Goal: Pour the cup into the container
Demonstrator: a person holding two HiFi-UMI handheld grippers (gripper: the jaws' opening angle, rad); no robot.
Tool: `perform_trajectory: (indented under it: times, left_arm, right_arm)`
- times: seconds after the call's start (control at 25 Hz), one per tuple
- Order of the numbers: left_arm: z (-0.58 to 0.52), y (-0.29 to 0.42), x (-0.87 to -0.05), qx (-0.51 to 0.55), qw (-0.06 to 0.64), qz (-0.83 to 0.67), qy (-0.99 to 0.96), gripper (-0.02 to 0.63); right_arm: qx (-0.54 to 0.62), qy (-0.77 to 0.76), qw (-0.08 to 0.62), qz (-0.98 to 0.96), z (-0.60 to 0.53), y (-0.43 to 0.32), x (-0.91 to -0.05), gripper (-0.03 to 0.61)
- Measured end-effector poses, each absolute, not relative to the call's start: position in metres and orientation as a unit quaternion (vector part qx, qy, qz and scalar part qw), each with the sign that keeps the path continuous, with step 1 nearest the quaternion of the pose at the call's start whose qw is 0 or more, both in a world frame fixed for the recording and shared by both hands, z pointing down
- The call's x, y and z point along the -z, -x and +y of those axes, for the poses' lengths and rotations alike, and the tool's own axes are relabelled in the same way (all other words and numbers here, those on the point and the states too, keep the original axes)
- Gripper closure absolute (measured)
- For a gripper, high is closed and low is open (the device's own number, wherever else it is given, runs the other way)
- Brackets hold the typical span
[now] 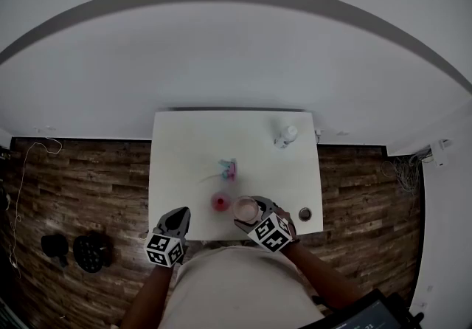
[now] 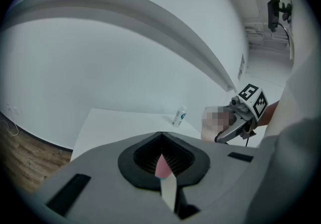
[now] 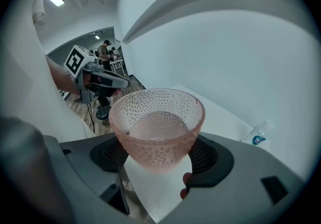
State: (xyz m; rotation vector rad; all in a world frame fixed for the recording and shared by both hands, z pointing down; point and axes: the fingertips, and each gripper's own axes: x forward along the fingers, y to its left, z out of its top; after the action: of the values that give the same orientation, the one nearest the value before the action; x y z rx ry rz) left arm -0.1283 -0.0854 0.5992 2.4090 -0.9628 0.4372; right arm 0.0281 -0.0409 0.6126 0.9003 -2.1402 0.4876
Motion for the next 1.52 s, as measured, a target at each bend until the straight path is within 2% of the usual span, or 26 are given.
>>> perform_trajectory:
  times: [1.52]
  left_arm:
    - [-0.072, 0.130, -0.603, -0.167, 0.249, -0.333, -0.894, 0.603]
  right_arm:
    - [-0.256, -0.256, 0.502, -0.786, -0.025, -0.003, -0.677, 0.221]
